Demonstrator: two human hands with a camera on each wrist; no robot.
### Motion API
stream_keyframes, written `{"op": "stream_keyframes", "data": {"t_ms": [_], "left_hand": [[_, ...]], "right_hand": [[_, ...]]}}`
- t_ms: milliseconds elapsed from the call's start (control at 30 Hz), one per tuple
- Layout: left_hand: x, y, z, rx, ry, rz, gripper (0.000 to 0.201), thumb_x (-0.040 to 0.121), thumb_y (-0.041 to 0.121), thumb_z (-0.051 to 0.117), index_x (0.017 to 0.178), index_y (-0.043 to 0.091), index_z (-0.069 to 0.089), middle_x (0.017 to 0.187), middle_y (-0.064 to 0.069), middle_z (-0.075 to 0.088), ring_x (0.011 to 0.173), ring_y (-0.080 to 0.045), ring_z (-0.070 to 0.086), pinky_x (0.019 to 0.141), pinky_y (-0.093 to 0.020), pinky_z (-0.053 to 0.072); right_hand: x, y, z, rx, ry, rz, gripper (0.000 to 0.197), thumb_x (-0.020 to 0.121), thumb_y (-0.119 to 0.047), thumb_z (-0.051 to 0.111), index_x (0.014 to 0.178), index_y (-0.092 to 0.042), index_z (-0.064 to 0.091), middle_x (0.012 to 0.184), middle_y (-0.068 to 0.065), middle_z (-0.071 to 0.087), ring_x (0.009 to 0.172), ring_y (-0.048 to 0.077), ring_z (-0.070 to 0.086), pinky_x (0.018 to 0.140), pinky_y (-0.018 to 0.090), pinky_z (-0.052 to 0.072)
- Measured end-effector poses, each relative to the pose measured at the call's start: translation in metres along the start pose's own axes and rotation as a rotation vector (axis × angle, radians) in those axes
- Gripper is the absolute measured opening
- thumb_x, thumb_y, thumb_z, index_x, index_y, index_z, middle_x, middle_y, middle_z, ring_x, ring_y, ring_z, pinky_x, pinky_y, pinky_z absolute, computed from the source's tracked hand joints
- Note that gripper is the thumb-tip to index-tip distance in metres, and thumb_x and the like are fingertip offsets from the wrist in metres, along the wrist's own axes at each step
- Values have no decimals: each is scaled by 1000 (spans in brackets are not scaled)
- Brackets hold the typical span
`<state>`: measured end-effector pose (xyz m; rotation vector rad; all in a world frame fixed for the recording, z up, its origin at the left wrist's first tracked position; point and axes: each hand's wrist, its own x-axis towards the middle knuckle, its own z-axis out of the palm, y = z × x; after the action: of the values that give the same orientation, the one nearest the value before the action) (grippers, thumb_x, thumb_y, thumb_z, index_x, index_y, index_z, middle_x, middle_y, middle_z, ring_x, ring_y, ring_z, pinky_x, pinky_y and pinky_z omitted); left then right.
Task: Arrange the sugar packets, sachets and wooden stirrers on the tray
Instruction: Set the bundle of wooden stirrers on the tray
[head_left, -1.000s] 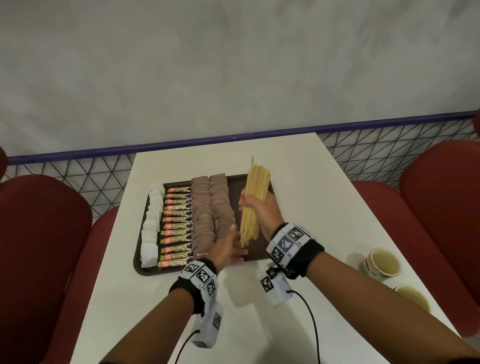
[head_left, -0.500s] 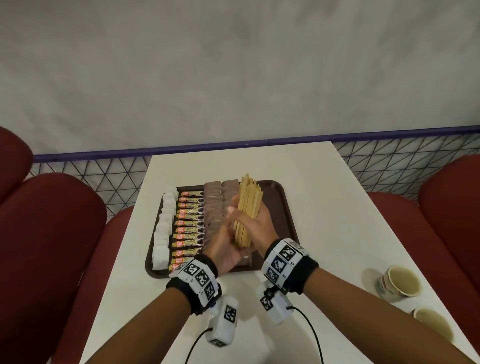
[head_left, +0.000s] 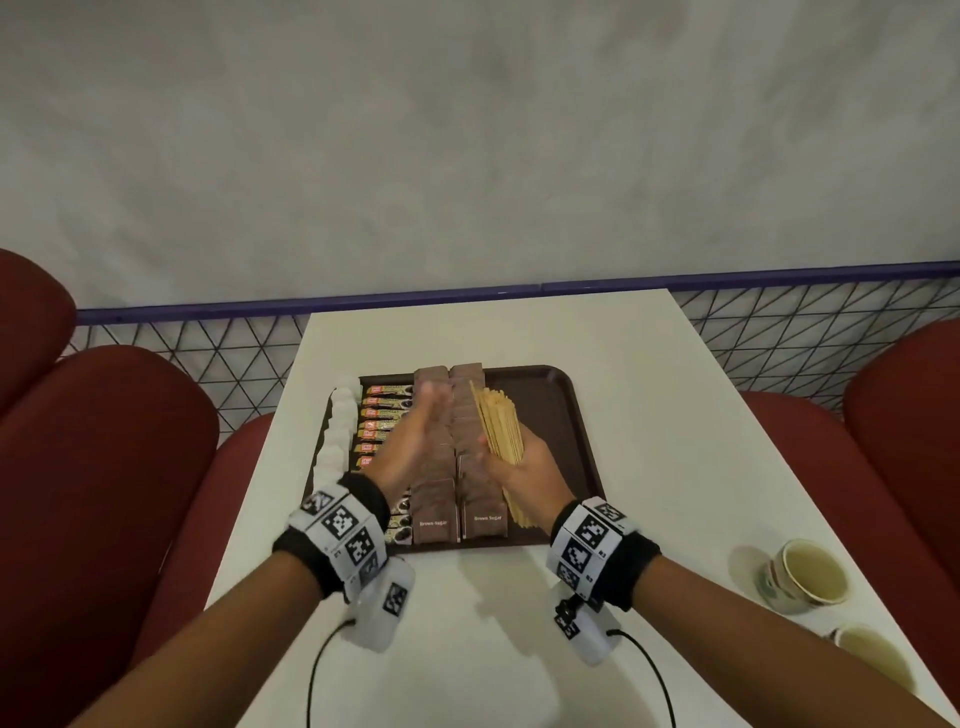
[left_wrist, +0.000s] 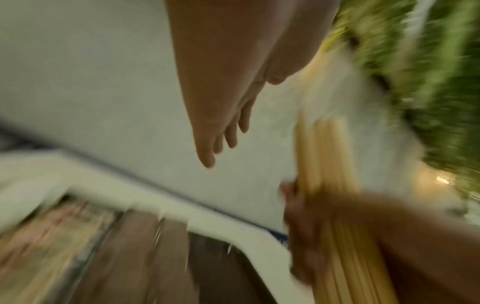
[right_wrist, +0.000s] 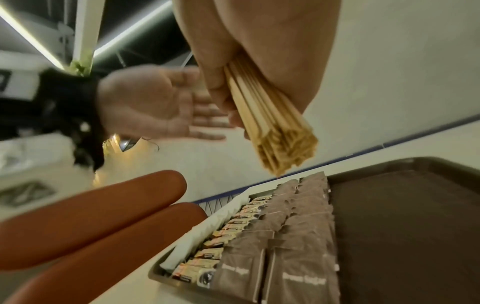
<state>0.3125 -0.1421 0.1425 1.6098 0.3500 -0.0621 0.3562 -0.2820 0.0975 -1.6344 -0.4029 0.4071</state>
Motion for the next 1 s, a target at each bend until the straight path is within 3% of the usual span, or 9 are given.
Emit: {"op": "stream_keyframes", "data": {"t_ms": [133, 233, 300, 400, 567, 733, 833, 900, 1000], "left_hand": [[-2, 34, -3, 389, 29, 278, 54, 98, 44, 17, 149, 28, 11, 158, 11, 8, 142, 0, 5, 110, -23, 6], [-5, 23, 0, 552, -177, 233, 55, 98, 43, 21, 150, 26, 13, 159, 9, 5, 136, 7, 0, 112, -23, 2], [-6, 17, -2, 574, -190, 233, 51, 100, 39, 23, 149, 26, 17, 158, 10, 10, 139, 5, 1, 112, -20, 4], [-7, 21, -4, 461, -18, 271, 53, 98, 39, 31, 148, 26, 19, 153, 12, 21, 139, -1, 17, 109, -22, 16], [-2, 12, 7, 247, 70, 240, 67, 85, 20, 65, 141, 26, 28, 120, 4, 54, 110, -9, 55, 99, -29, 46], [7, 4, 19, -137, 270, 159, 70, 75, 3, 73, 130, 26, 36, 95, 0, 62, 103, -23, 60, 103, -47, 43], [11, -2, 23, -245, 321, 95, 88, 70, 10, 79, 138, 28, 26, 100, -2, 65, 107, -20, 60, 105, -46, 41], [11, -9, 25, -273, 341, 65, 104, 64, 17, 84, 140, 39, 17, 119, -3, 57, 113, -21, 55, 103, -42, 42], [9, -13, 27, -391, 289, 23, 84, 74, 7, 75, 139, 28, 26, 104, -10, 61, 98, -25, 62, 93, -42, 50]], "right_hand": [[2, 1, 2, -165, -46, 6, 21, 85, -7, 58, 98, -22, 50, 77, -9, 53, 67, 4, 52, 61, 15, 41], [5, -2, 9, -216, -63, 20, 22, 83, -8, 59, 98, -20, 47, 80, -6, 56, 66, 6, 53, 61, 21, 45], [5, -1, 12, -209, -59, 38, 24, 83, -8, 59, 101, -19, 46, 82, -4, 56, 67, 7, 54, 61, 22, 47], [3, 0, 14, -192, -74, 40, 31, 83, -9, 60, 105, -21, 41, 85, -6, 54, 70, 8, 54, 62, 22, 47], [5, -6, 27, -94, -73, 5, 48, 80, -4, 62, 107, -30, 32, 107, 1, 54, 89, 13, 60, 64, 16, 48], [6, -5, 37, -56, -27, 85, 64, 69, -13, 67, 115, -34, 28, 119, 2, 53, 107, 26, 59, 85, 48, 53], [4, -1, 37, -21, -33, 90, 78, 66, -16, 69, 125, -39, 25, 129, 2, 48, 114, 23, 55, 92, 49, 51], [2, 1, 36, -5, -30, 54, 79, 61, -22, 71, 116, -57, 26, 128, 0, 50, 117, 23, 54, 95, 47, 50], [3, 9, 36, -28, -24, 16, 82, 58, -23, 74, 109, -63, 24, 123, 5, 53, 115, 25, 56, 94, 44, 51]]}}
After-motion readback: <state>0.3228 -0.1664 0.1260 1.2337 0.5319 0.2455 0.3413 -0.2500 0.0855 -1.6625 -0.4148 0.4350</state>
